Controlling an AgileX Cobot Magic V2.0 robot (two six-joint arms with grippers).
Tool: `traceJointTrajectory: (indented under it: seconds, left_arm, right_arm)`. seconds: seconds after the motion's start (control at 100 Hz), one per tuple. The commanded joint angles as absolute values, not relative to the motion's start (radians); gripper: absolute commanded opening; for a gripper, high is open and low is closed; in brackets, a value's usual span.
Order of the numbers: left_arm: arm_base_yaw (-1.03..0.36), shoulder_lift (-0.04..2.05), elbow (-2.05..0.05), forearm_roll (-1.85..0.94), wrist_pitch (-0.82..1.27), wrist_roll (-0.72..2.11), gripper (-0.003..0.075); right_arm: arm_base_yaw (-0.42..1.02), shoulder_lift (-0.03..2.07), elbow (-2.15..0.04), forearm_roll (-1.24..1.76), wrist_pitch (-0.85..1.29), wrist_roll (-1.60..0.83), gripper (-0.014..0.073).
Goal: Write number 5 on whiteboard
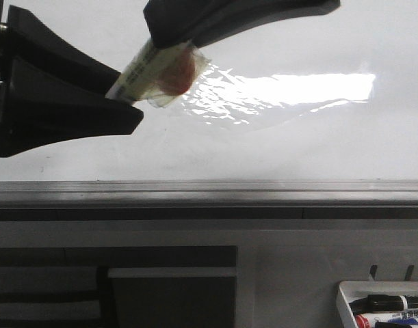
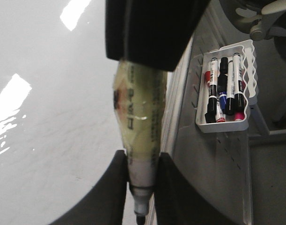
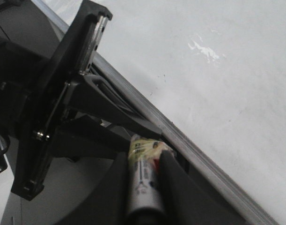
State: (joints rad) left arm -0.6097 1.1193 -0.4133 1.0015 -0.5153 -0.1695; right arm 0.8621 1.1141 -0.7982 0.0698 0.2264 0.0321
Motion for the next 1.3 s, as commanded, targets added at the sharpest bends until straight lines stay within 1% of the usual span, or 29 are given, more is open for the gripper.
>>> traceJointTrajectory:
  seconds: [0.0, 0.05, 0.1, 0.12, 0.14, 0.16, 0.17, 0.19, 0.21, 0.22, 0.24, 0.27, 0.29, 0.34, 0.47, 0.59, 0.73, 0.78, 0.89, 1.13, 1.29]
  left_arm:
    - [-0.617, 1.099, -0.44, 0.973, -0.578, -0.177, -0.002]
    - [-0.617, 1.099, -0.44, 0.973, -0.578, -0.185, -0.0005]
    - [-0.617, 1.099, -0.44, 0.973, -0.578, -0.204, 0.0044]
    - [-0.617, 1.099, -0.44, 0.973, -0.578, -0.208, 0.0088]
    - [-0.617, 1.099, -0.44, 0.973, -0.578, -0.214, 0.0114]
    - [-0.617, 1.099, -0.44, 0.973, -0.578, -0.218, 0.0171]
    - [-0.617, 1.099, -0.44, 0.973, -0.578, -0.22, 0.0171]
    - [-0.617, 1.099, -0.44, 0.973, -0.579, -0.223, 0.0233]
    - [-0.617, 1.099, -0.44, 0.973, -0.579, -0.225, 0.0265]
    - [-0.617, 1.099, -0.44, 0.973, -0.579, -0.225, 0.0295]
    - [-0.617, 1.099, -0.44, 0.971, -0.579, -0.225, 0.0326]
    - [-0.617, 1.099, -0.44, 0.967, -0.579, -0.227, 0.0393]
    - [-0.617, 1.099, -0.44, 0.964, -0.579, -0.232, 0.0426]
    - [-0.617, 1.095, -0.44, 0.954, -0.577, -0.248, 0.0471]
    - [-0.617, 1.061, -0.44, 0.94, -0.507, -0.319, 0.0465]
    - [-0.617, 0.982, -0.44, 0.914, -0.382, -0.391, 0.0433]
    - [-0.617, 0.875, -0.44, 0.848, -0.239, -0.394, 0.0398]
    - [-0.617, 0.843, -0.44, 0.837, -0.211, -0.394, 0.0394]
    - [-0.617, 0.797, -0.44, 0.827, -0.2, -0.394, 0.0388]
    - [-0.617, 0.795, -0.44, 0.797, -0.2, -0.394, 0.0365]
    - [-0.617, 0.795, -0.44, 0.786, -0.2, -0.394, 0.0365]
  right_arm:
    - [0.857, 1.1, -0.834, 0.065, 0.168, 0.021, -0.0061]
    - [0.857, 1.098, -0.834, 0.065, 0.164, 0.021, -0.0061]
    - [0.857, 1.098, -0.834, 0.065, 0.161, 0.021, -0.0061]
    - [0.857, 1.098, -0.834, 0.065, 0.161, 0.021, -0.0061]
    - [0.857, 1.098, -0.834, 0.065, 0.161, 0.021, -0.0061]
    - [0.857, 1.098, -0.834, 0.065, 0.161, 0.021, -0.0061]
    - [0.857, 1.098, -0.834, 0.065, 0.161, 0.021, -0.0061]
    - [0.857, 1.098, -0.834, 0.065, 0.161, 0.021, -0.0061]
    - [0.857, 1.098, -0.834, 0.065, 0.161, 0.021, -0.0061]
    - [0.857, 1.098, -0.834, 0.065, 0.161, 0.021, -0.0061]
    - [0.857, 1.098, -0.834, 0.065, 0.161, 0.021, -0.0061]
    - [0.857, 1.098, -0.834, 0.065, 0.16, 0.021, -0.0061]
    - [0.857, 1.098, -0.834, 0.065, 0.157, 0.021, -0.0061]
    - [0.857, 1.098, -0.834, 0.065, 0.155, 0.021, -0.0061]
    - [0.854, 1.098, -0.834, 0.065, 0.142, 0.021, -0.0061]
    - [0.84, 1.098, -0.834, 0.065, 0.165, 0.021, -0.0061]
    - [0.812, 1.098, -0.842, 0.066, 0.134, 0.024, -0.0061]
    - [0.792, 1.11, -0.861, 0.068, 0.168, 0.028, -0.0061]
    - [0.753, 1.152, -0.928, 0.068, 0.224, 0.028, -0.0061]
    - [0.703, 1.274, -1.113, 0.037, 0.327, 0.028, -0.0061]
    - [0.679, 1.321, -1.215, 0.005, 0.341, 0.028, -0.0061]
